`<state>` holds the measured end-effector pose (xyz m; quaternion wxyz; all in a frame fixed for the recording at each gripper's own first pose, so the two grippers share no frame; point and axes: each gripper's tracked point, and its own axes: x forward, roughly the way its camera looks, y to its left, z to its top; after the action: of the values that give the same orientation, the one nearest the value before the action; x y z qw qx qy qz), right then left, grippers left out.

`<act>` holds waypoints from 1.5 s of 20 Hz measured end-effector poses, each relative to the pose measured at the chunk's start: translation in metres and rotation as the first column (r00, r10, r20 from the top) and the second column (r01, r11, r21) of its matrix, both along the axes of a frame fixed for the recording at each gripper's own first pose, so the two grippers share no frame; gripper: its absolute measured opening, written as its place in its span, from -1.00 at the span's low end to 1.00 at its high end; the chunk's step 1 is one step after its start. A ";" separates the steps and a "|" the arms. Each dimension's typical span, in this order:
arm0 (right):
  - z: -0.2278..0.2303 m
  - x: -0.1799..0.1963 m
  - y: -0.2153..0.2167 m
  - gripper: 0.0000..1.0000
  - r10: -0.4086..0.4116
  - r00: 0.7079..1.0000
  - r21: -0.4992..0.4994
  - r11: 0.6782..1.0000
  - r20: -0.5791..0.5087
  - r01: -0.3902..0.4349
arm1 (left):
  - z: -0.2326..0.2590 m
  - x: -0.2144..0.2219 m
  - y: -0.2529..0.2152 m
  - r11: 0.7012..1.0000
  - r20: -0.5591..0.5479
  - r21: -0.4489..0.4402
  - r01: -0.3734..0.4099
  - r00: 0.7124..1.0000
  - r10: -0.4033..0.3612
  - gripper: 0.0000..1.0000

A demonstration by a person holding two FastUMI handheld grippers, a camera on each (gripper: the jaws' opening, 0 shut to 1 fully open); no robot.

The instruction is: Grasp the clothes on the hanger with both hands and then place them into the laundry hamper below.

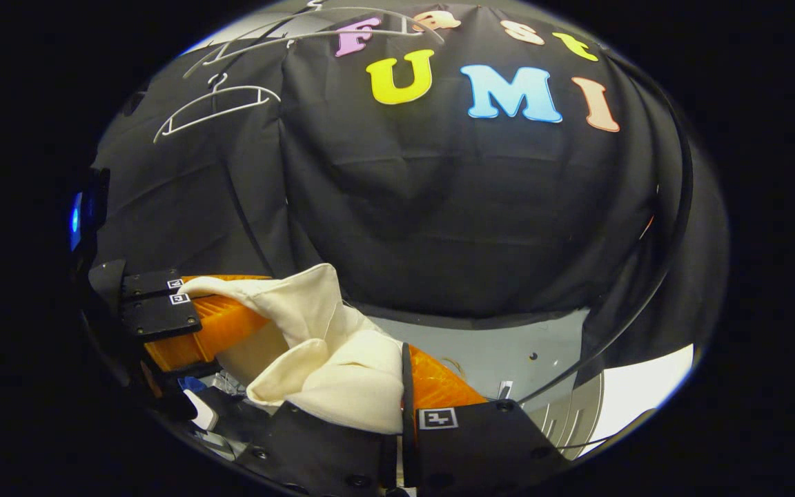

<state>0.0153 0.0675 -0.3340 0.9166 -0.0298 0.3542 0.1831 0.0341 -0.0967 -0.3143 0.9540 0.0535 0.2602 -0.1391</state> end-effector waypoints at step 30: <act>-0.080 -0.047 -0.046 0.94 -0.049 0.986 -0.086 0.996 -0.162 0.035 | -0.114 -0.053 0.043 0.974 -0.214 0.139 -0.181 0.955 0.208 0.87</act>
<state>-0.0318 0.0217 -0.4135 0.8860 -0.0449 0.4362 0.1507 -0.0189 -0.0537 -0.4285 0.9223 0.0676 0.3791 -0.0340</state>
